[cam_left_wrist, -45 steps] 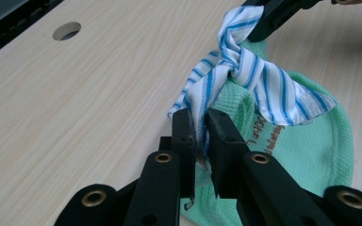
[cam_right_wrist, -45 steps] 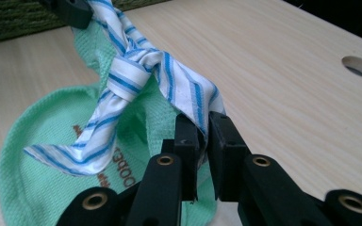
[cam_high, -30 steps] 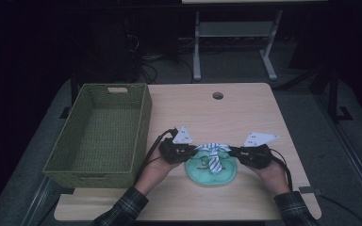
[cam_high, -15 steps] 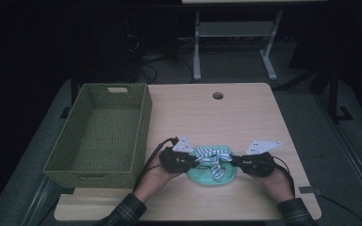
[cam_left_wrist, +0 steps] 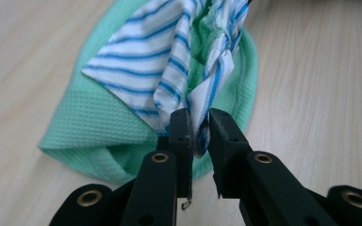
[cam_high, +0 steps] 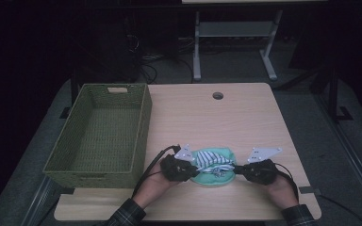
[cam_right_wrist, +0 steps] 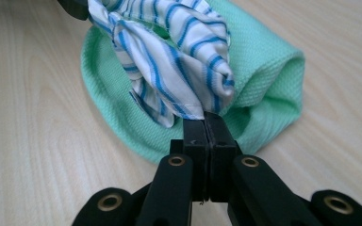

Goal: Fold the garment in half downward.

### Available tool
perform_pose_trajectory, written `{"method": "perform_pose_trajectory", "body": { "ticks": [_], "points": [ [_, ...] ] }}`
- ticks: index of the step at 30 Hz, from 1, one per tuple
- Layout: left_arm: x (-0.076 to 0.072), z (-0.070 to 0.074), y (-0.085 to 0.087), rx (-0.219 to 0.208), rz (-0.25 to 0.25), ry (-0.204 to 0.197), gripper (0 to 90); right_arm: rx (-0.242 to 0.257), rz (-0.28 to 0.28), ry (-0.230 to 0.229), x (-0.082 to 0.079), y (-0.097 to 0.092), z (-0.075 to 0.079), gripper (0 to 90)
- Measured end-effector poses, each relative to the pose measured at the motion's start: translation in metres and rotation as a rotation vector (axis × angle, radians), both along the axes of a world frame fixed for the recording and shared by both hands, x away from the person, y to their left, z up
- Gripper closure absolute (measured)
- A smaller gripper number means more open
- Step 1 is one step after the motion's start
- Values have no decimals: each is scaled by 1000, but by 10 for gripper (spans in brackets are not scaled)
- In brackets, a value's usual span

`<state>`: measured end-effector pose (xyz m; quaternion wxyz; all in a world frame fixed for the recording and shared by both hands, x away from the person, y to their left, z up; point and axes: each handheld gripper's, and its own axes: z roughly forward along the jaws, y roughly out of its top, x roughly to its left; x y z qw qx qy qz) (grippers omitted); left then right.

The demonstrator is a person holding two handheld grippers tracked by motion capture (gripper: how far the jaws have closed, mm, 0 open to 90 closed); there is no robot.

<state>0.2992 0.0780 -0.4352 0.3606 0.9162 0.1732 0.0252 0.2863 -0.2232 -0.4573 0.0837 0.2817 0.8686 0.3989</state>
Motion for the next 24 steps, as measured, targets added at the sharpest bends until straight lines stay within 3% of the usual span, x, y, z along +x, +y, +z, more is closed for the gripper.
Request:
{"method": "perform_pose_trajectory", "body": {
  "ticks": [3, 7, 10, 14, 21, 24],
  "points": [
    [-1, -2, 0, 0, 1, 14, 774, 2, -3, 15, -2, -3, -3, 864],
    [-3, 3, 3, -14, -5, 24, 681, 18, -24, 20, -5, -10, -1, 794],
    [-7, 9, 6, -61, -3, 39, 651, 48, -35, -2, -6, -17, 6, 794],
    [-9, 18, 10, -69, 13, 22, 627, 63, -44, -29, -5, -18, 19, 853],
    [0, 25, 9, -78, 58, 13, 825, 95, -23, -33, 5, -4, 40, 896],
    [8, 27, 5, -86, 72, 17, 854, 90, 6, -30, 8, 7, 41, 896]
  ]
}}
